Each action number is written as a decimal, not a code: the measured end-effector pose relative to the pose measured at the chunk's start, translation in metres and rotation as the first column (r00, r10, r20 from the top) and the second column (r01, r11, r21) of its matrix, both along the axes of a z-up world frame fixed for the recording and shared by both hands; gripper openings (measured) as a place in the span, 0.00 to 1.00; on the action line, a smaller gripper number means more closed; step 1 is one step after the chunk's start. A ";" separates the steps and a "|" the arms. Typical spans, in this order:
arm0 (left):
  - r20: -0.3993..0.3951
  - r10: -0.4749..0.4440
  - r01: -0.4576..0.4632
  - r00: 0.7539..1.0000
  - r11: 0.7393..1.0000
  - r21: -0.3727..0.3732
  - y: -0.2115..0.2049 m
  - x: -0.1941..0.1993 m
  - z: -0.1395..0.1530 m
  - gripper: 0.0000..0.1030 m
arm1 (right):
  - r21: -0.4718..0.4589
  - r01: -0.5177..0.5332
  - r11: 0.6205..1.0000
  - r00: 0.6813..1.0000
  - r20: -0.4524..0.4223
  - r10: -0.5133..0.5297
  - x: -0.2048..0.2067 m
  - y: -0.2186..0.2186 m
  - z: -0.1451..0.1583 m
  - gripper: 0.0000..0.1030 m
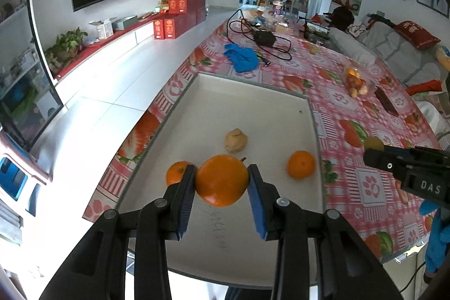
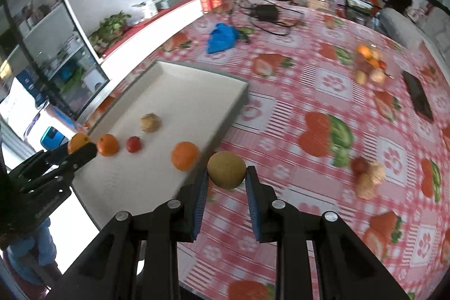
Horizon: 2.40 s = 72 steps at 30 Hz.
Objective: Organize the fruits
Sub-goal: 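Carry the orange in the left tool toward the white tray while the right tool carries a brown round fruit, then lower the orange and brown fruit into the tray and open both tools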
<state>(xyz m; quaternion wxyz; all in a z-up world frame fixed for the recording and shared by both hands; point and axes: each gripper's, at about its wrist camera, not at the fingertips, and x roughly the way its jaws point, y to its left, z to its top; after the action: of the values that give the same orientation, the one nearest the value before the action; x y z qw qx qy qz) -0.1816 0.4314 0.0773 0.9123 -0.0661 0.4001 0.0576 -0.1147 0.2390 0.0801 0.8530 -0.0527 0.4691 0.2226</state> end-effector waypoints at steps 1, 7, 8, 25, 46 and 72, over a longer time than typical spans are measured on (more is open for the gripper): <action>-0.003 0.002 -0.002 1.000 1.000 -0.001 0.002 0.001 -0.001 0.39 | 0.000 -0.010 1.000 1.000 -0.003 0.010 0.001 0.006 -0.001 0.27; -0.029 0.006 -0.006 1.000 1.000 -0.011 0.005 0.010 -0.010 0.39 | -0.008 -0.059 0.998 0.998 -0.019 0.059 0.007 0.035 -0.006 0.27; -0.033 0.005 -0.006 0.999 1.000 -0.011 0.006 0.011 -0.012 0.39 | -0.010 -0.064 0.998 0.998 -0.021 0.064 0.008 0.039 -0.007 0.27; -0.056 0.011 -0.011 0.998 1.000 -0.002 0.005 0.017 -0.020 0.39 | -0.013 -0.102 0.995 0.994 -0.045 0.101 0.007 0.063 -0.014 0.27; -0.061 0.013 -0.010 0.998 0.998 0.055 -0.001 0.028 -0.031 0.70 | -0.006 -0.122 0.993 0.988 -0.094 0.120 0.024 0.091 -0.036 0.27; 0.365 0.352 -0.311 0.862 0.935 -0.168 0.017 -0.018 0.111 1.00 | 0.029 0.135 0.990 0.988 0.072 -0.137 0.001 -0.019 0.000 0.80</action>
<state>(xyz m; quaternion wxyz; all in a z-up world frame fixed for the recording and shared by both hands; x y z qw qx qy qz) -0.2001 0.4481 0.1879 0.9451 -0.1910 0.1960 0.1788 -0.1138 0.2203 0.0805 0.8835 -0.0186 0.4370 0.1675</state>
